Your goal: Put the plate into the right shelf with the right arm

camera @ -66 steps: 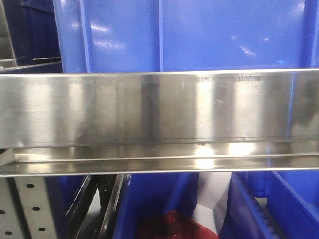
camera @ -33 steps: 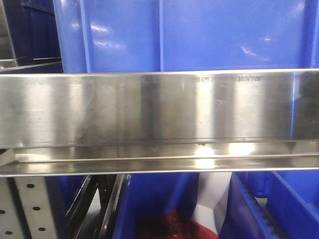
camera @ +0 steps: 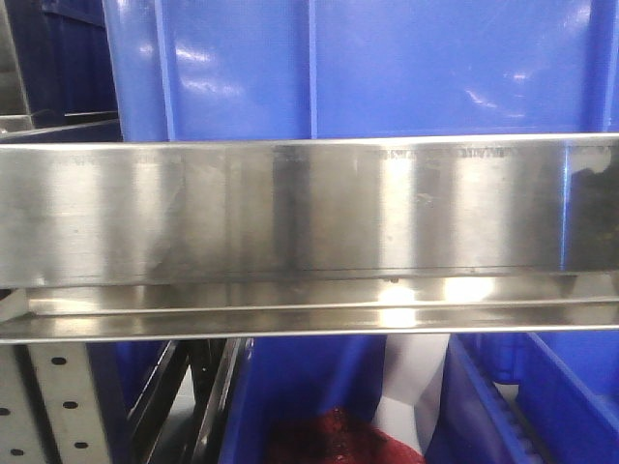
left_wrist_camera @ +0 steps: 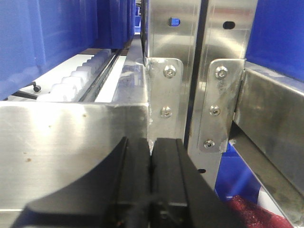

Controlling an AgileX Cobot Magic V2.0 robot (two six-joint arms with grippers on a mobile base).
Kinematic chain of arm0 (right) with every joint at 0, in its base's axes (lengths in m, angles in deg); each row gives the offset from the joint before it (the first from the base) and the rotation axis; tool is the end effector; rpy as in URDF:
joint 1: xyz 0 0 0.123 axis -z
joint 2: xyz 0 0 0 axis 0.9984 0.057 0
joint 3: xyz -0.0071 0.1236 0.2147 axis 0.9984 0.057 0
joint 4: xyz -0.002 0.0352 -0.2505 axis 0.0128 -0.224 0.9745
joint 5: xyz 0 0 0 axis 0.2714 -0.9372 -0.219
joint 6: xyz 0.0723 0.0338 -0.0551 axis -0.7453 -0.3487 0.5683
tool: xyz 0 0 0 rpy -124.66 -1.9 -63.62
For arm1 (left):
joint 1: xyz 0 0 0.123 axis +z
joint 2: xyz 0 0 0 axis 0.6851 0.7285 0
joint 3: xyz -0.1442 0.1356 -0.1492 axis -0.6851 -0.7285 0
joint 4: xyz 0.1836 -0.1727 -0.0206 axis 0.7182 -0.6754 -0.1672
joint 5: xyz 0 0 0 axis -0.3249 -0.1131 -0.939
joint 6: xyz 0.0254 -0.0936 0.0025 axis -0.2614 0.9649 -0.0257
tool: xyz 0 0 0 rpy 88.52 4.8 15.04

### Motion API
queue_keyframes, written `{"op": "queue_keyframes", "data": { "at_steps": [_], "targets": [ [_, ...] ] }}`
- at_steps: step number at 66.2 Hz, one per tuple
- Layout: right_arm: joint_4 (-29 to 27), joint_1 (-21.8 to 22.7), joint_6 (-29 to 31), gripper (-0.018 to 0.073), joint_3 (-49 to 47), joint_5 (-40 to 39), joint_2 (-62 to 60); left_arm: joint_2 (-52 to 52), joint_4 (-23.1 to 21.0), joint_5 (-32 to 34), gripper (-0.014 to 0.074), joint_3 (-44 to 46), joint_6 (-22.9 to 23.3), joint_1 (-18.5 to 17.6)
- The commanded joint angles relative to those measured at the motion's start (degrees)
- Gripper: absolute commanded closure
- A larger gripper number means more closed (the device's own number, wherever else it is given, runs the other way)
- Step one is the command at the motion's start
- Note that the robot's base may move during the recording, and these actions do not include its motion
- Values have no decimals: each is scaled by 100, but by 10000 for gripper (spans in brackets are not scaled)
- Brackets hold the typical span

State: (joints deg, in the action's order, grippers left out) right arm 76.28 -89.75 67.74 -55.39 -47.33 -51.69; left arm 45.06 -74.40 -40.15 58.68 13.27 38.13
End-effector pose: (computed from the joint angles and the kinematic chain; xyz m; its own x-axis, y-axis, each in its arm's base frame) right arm 0.1014 0.0055 0.1987 -0.0066 0.0985 -0.9951 -0.0538 0.9937 0.0988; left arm 0.1009 -0.0095 0.1923 -0.0487 0.0018 -0.9988 0.0934 0.9956 -0.0027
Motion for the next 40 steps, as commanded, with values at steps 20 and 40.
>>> {"op": "queue_keyframes", "data": {
  "at_steps": [20,40],
  "targets": [
    [27,13,-14,504,-28,-632,31,-30,-23,492,643,-46,19,-30],
    [27,13,-14,504,-28,-632,31,-30,-23,492,643,-46,19,-30]
  ]
}}
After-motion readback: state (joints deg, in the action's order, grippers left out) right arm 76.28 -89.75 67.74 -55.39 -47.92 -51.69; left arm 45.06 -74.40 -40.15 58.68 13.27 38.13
